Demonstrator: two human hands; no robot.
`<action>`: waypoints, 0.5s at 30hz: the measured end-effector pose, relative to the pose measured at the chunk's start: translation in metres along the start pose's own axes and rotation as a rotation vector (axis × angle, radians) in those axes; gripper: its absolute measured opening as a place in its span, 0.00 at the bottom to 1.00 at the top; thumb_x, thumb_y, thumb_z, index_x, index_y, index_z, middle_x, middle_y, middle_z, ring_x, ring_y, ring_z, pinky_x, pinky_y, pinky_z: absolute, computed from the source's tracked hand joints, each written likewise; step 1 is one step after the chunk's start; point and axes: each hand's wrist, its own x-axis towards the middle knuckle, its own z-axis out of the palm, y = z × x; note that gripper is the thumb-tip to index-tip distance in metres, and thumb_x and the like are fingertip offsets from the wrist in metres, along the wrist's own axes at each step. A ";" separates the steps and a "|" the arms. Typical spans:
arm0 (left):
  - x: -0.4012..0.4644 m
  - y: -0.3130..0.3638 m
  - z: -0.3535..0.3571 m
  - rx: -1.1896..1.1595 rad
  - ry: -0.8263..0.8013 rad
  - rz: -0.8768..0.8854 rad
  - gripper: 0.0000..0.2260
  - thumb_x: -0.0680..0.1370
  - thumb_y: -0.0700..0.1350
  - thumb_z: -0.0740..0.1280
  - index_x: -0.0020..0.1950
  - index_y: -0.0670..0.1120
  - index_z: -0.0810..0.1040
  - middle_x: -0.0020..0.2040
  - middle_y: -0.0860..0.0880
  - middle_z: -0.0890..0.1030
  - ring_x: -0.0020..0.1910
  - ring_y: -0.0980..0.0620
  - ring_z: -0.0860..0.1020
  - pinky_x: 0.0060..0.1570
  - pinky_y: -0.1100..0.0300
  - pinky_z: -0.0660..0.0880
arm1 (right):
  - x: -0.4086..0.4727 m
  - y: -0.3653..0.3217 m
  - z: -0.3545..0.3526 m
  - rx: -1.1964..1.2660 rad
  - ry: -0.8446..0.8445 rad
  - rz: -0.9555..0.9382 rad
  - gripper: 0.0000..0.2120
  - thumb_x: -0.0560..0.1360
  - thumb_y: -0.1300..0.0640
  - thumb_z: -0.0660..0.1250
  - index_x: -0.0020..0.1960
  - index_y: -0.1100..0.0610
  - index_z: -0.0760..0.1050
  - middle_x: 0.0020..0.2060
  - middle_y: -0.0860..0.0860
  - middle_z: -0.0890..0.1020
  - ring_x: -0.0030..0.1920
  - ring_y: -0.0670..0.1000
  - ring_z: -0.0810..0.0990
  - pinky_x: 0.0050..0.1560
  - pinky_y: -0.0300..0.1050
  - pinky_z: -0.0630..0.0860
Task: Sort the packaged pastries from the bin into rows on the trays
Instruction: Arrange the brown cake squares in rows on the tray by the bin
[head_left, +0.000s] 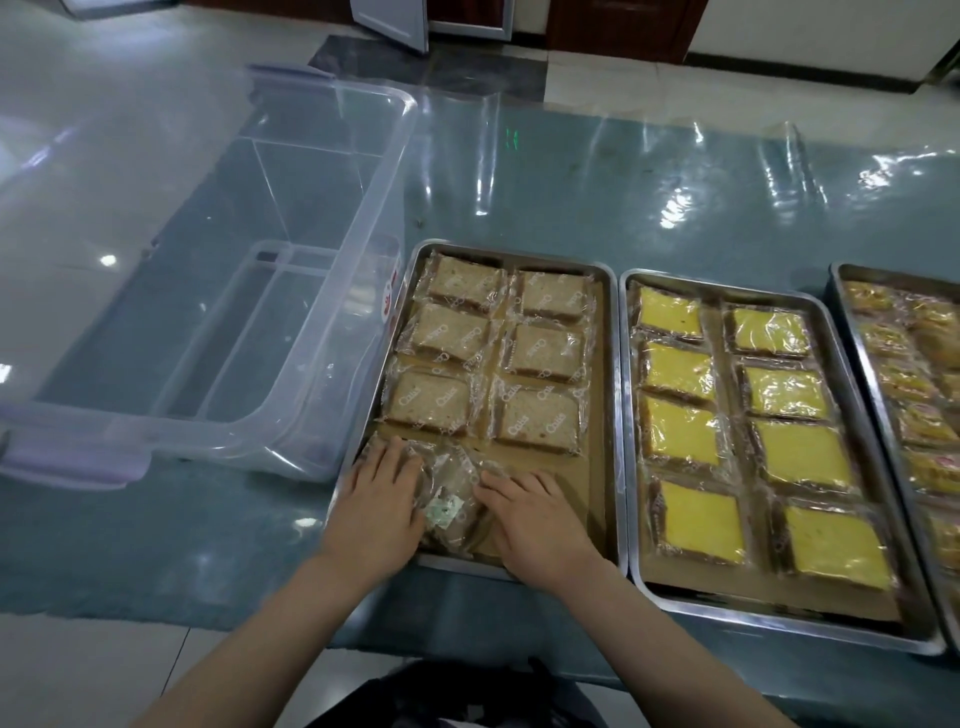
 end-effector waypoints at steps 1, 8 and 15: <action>0.001 0.000 0.000 0.009 -0.006 0.002 0.25 0.76 0.50 0.65 0.72 0.47 0.68 0.76 0.44 0.64 0.76 0.42 0.58 0.73 0.46 0.57 | -0.003 0.001 -0.002 -0.014 -0.002 0.005 0.28 0.76 0.57 0.61 0.76 0.50 0.63 0.74 0.46 0.66 0.71 0.54 0.64 0.75 0.54 0.50; 0.010 0.011 0.002 0.058 -0.032 -0.050 0.28 0.72 0.44 0.70 0.72 0.47 0.70 0.75 0.42 0.66 0.74 0.39 0.62 0.70 0.43 0.63 | -0.028 0.013 0.001 -0.055 0.026 0.043 0.21 0.73 0.58 0.62 0.66 0.51 0.75 0.61 0.48 0.77 0.61 0.55 0.74 0.73 0.57 0.59; 0.001 0.039 0.003 -0.007 0.151 0.343 0.19 0.72 0.43 0.63 0.63 0.51 0.78 0.65 0.51 0.76 0.62 0.48 0.75 0.65 0.49 0.68 | -0.044 0.024 0.004 -0.064 0.067 0.042 0.19 0.70 0.55 0.53 0.50 0.54 0.81 0.51 0.51 0.78 0.56 0.56 0.74 0.66 0.58 0.71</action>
